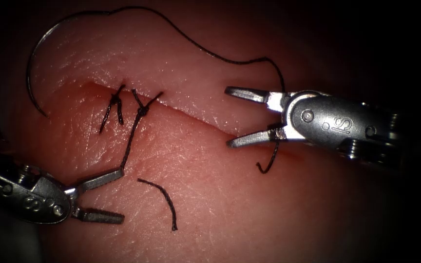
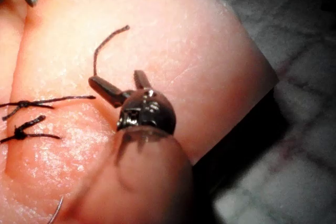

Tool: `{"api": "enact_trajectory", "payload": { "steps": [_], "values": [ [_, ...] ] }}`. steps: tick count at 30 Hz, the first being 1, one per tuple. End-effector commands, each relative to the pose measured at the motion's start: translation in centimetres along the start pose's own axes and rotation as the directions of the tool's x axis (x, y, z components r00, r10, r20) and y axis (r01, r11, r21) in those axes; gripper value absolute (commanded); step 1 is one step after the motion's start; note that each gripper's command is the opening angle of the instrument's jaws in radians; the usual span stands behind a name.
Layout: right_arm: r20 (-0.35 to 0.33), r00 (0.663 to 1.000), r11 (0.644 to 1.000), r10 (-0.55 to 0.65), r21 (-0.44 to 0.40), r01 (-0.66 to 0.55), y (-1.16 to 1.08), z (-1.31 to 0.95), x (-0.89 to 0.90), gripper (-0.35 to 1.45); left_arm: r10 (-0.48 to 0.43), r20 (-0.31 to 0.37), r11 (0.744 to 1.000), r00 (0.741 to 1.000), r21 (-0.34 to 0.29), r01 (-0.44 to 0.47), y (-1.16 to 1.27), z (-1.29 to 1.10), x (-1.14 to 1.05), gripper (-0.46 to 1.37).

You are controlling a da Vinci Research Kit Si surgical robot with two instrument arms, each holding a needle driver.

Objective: Wound Closure
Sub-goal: Grab the remaining suture tail with the left gripper

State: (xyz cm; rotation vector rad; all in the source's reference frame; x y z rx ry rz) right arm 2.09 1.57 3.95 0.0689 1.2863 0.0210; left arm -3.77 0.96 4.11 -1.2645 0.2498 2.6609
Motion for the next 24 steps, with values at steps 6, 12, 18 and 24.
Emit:
{"api": "enact_trajectory", "payload": {
  "steps": [6,12,18,24],
  "values": [
    [0.000,1.000,1.000,0.000,0.008,0.000,0.00,0.00,0.00,1.24,-0.087,0.013,0.996,0.996,0.011,0.086,0.00,-0.03,0.05,0.31],
    [0.000,1.000,1.000,0.000,0.008,0.000,-0.01,0.00,0.00,1.24,-0.262,0.009,0.965,0.965,0.028,0.262,-0.04,-0.07,0.12,0.46],
    [0.000,1.000,1.000,0.000,0.009,0.000,-0.01,-0.01,0.00,1.25,-0.413,0.018,0.908,0.911,0.091,0.409,-0.08,-0.06,0.18,0.66],
    [-0.001,1.000,1.000,0.000,0.009,0.000,-0.01,-0.01,0.01,1.25,-0.479,0.012,0.873,0.877,0.106,0.476,-0.08,-0.01,0.20,0.72]
  ]
}}
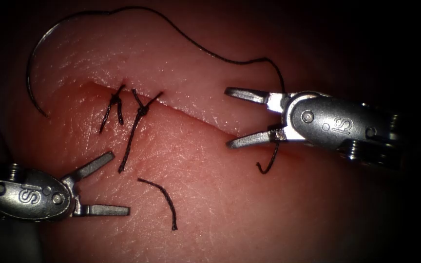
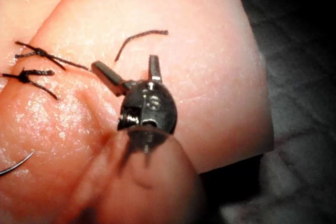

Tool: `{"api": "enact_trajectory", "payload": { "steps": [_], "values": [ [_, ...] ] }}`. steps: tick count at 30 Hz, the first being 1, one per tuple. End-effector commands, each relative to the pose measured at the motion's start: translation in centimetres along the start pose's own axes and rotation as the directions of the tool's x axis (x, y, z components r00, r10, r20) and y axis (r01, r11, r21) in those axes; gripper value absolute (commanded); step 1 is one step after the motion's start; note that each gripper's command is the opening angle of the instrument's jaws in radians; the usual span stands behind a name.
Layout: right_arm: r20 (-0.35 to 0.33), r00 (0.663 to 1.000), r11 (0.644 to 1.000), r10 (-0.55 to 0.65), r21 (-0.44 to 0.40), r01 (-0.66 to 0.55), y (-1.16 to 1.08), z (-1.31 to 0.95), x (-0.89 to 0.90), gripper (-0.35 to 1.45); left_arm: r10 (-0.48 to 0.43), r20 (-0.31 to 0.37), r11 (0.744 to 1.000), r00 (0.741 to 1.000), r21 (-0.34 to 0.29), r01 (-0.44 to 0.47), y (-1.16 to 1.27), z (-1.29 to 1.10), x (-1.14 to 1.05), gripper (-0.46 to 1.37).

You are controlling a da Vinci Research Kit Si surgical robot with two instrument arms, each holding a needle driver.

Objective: Wound Closure
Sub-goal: Grab the remaining suture tail with the left gripper

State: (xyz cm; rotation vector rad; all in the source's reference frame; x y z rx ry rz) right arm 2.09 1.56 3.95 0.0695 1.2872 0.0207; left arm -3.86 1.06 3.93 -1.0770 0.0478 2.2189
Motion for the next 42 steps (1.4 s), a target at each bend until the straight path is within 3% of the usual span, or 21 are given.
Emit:
{"api": "enact_trajectory", "payload": {
  "steps": [1,4,9,16,20,35,42],
  "values": [
    [0.000,1.000,1.000,0.000,0.009,0.000,0.00,0.00,0.00,1.25,-0.016,0.001,1.000,1.000,0.007,0.016,0.01,0.00,-0.01,0.69],
    [0.000,1.000,1.000,-0.001,0.009,0.001,-0.01,0.00,0.01,1.25,-0.040,0.011,0.998,0.999,0.044,0.039,0.01,0.01,-0.02,0.52],
    [0.000,1.000,1.000,-0.001,0.009,0.001,-0.01,0.00,0.01,1.25,-0.073,0.009,0.996,0.997,0.048,0.073,-0.04,0.01,-0.07,0.32],
    [0.000,1.000,1.000,-0.001,0.009,0.001,-0.01,0.00,0.02,1.25,-0.133,-0.003,0.990,0.991,0.039,0.133,-0.21,0.06,-0.13,0.31],
    [0.000,1.000,1.000,-0.001,0.009,0.001,-0.02,0.00,0.02,1.25,-0.144,-0.007,0.989,0.990,0.044,0.144,-0.27,0.12,-0.18,0.18],
    [-0.001,1.000,1.000,-0.001,0.010,0.001,-0.02,0.00,0.02,1.26,-0.132,-0.013,0.990,0.991,0.049,0.132,-0.25,0.22,-0.31,0.31],
    [-0.001,1.000,1.000,-0.001,0.009,0.001,-0.02,0.00,0.02,1.25,-0.119,-0.017,0.992,0.993,0.039,0.120,-0.20,0.26,-0.32,0.22]
  ]
}}
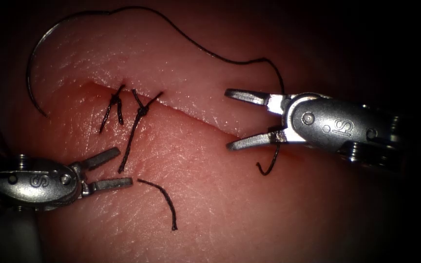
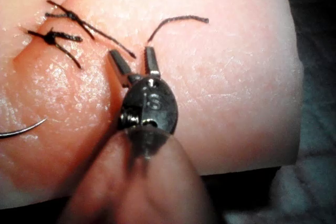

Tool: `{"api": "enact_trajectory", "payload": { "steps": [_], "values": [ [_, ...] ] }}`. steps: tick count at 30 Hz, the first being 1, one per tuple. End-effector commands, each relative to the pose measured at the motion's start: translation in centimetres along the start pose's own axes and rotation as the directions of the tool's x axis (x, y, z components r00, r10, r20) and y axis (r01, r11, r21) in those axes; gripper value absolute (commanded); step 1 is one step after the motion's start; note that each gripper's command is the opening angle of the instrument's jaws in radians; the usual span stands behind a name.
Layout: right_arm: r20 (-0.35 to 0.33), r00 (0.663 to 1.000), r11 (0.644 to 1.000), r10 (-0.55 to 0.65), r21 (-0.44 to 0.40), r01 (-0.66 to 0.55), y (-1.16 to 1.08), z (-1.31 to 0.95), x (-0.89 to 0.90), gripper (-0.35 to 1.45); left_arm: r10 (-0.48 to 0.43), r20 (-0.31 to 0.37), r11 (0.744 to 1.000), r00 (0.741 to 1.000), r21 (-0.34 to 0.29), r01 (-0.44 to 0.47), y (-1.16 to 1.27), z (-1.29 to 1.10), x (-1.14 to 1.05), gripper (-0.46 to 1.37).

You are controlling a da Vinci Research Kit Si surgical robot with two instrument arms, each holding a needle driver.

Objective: Wound Closure
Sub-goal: Grab the remaining suture tail with the left gripper

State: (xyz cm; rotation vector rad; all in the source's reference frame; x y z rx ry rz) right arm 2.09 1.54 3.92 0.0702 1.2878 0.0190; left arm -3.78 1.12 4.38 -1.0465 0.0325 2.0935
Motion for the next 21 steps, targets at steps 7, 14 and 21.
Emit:
{"api": "enact_trajectory", "payload": {
  "steps": [7,14,21],
  "values": [
    [0.000,1.000,1.000,0.000,0.008,0.000,-0.01,0.01,0.00,1.26,0.006,0.001,1.000,1.000,0.002,-0.006,0.02,0.01,0.01,0.07],
    [-0.001,1.000,1.000,0.005,0.009,-0.005,-0.01,0.01,0.01,1.25,0.012,0.001,1.000,1.000,0.001,-0.012,-0.01,0.03,0.01,-0.29],
    [-0.001,1.000,1.000,0.006,0.009,-0.006,-0.01,0.01,0.02,1.25,0.042,0.001,0.999,0.999,-0.003,-0.042,-0.08,0.07,-0.01,-0.35]
  ]
}}
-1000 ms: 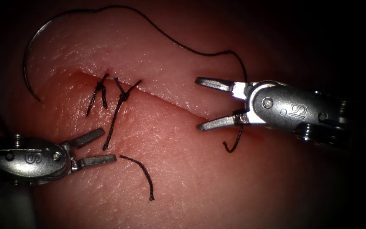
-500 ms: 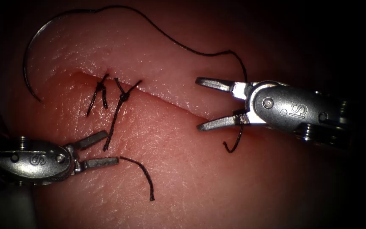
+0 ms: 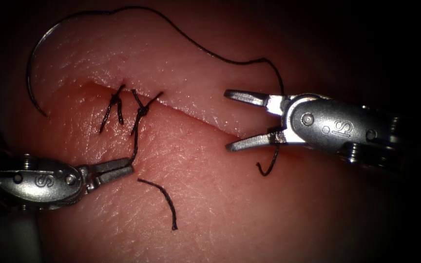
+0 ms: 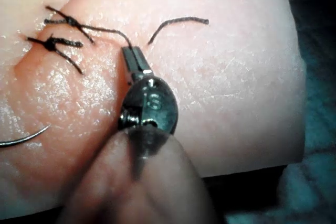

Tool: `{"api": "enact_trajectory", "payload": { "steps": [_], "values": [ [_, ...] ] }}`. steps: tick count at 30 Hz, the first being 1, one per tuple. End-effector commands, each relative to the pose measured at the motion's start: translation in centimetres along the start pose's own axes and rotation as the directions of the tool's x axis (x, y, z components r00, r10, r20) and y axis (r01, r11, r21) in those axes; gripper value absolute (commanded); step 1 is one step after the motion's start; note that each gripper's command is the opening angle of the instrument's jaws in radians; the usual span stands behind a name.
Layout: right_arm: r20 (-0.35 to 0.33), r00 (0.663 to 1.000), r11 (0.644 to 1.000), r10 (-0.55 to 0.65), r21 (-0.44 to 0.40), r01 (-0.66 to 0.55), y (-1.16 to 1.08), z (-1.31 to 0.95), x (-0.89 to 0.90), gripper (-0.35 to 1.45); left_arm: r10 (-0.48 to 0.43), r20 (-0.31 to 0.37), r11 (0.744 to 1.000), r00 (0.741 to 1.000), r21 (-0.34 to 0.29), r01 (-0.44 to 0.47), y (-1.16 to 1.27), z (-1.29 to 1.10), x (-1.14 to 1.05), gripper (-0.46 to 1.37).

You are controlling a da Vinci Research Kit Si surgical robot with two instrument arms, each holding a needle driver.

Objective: Wound Closure
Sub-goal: Grab the remaining suture tail with the left gripper, then cut the suture with the right gripper

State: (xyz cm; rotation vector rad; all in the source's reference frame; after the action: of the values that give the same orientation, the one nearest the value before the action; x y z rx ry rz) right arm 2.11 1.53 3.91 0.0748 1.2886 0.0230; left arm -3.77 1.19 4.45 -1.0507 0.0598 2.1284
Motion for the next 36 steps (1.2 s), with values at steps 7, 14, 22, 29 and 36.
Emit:
{"api": "enact_trajectory", "payload": {
  "steps": [7,14,22,29,36],
  "values": [
    [0.000,1.000,1.000,0.000,0.007,0.000,0.00,0.00,0.00,1.25,0.058,0.000,0.998,0.998,-0.006,-0.058,-0.07,-0.07,0.03,-0.35],
    [0.000,0.998,0.998,-0.062,0.001,0.062,-0.01,0.07,-0.01,1.32,0.059,-0.026,0.998,0.998,0.006,-0.059,-0.23,-0.22,0.22,-0.35],
    [-0.004,0.988,0.988,-0.151,-0.032,0.151,-0.06,0.30,-0.03,1.36,0.063,-0.026,0.998,0.998,0.010,-0.063,-0.29,-0.26,0.37,-0.35],
    [-0.040,0.983,0.981,-0.180,-0.086,0.176,-0.19,0.69,-0.02,1.38,0.074,-0.028,0.997,0.997,0.006,-0.074,-0.25,-0.29,0.38,-0.35],
    [-0.074,0.977,0.975,-0.202,-0.113,0.193,-0.37,1.04,0.05,1.39,0.088,-0.026,0.996,0.996,0.004,-0.088,-0.21,-0.32,0.43,-0.35]
  ]
}}
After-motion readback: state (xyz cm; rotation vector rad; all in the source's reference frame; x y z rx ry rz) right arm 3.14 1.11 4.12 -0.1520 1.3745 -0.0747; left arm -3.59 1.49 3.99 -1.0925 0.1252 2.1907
